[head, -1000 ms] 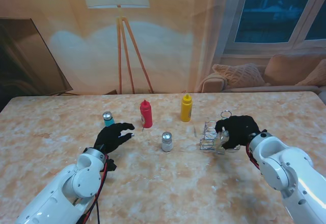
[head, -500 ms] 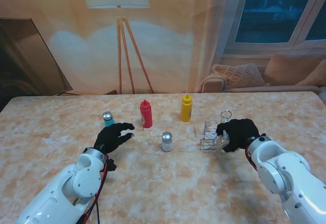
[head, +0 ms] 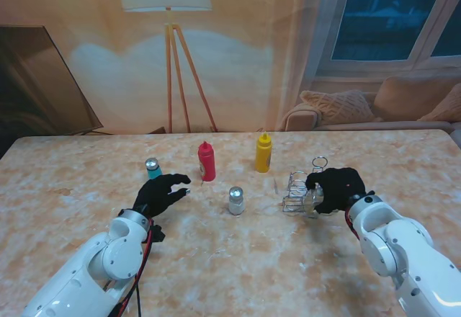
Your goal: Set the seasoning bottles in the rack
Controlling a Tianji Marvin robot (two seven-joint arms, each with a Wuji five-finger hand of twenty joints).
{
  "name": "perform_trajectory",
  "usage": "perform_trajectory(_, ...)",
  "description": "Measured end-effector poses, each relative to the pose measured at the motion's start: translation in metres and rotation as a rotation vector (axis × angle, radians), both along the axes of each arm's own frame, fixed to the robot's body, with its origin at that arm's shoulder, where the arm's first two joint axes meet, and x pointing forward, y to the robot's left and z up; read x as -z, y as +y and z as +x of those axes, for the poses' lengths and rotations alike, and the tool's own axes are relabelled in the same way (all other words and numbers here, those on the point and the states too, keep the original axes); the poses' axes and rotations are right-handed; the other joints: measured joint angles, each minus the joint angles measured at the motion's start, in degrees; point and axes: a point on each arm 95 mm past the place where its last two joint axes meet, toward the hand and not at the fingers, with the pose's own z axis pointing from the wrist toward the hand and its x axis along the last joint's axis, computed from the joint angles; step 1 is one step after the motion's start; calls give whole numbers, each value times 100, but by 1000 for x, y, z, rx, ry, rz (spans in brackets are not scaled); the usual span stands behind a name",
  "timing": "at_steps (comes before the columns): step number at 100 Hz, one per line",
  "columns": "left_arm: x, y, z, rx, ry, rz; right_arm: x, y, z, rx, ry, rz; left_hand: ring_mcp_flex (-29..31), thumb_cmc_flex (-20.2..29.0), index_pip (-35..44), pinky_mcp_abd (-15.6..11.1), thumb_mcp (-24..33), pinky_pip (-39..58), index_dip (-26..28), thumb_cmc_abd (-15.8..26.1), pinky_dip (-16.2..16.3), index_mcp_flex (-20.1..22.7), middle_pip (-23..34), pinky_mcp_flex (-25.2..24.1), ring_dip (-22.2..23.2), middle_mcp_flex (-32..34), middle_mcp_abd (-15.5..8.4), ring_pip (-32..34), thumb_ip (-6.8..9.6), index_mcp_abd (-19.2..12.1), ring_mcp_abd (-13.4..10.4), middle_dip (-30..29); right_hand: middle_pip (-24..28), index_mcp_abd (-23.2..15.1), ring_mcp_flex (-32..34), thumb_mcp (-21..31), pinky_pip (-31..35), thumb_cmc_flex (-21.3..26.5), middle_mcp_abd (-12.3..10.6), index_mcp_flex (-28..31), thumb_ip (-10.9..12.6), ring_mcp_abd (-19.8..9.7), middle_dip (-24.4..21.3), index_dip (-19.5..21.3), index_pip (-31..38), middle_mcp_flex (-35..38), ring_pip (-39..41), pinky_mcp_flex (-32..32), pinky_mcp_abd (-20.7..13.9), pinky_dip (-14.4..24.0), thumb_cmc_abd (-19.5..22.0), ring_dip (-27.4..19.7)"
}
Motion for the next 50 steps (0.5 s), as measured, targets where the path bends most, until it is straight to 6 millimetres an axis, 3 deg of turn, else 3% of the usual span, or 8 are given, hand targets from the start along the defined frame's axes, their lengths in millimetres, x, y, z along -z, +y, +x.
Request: perform_trajectory(50,0,0,0,1,3,0,2,0,2,18,-34,-6,0,0,0,0,7,0,0,0,0,0,0,0,1,0,0,0,0,0,0,0,248,-96,-7,0,-1,-4,-17,-12,-4,-1,12,2,0,0,145,-18,2,0,-1,11)
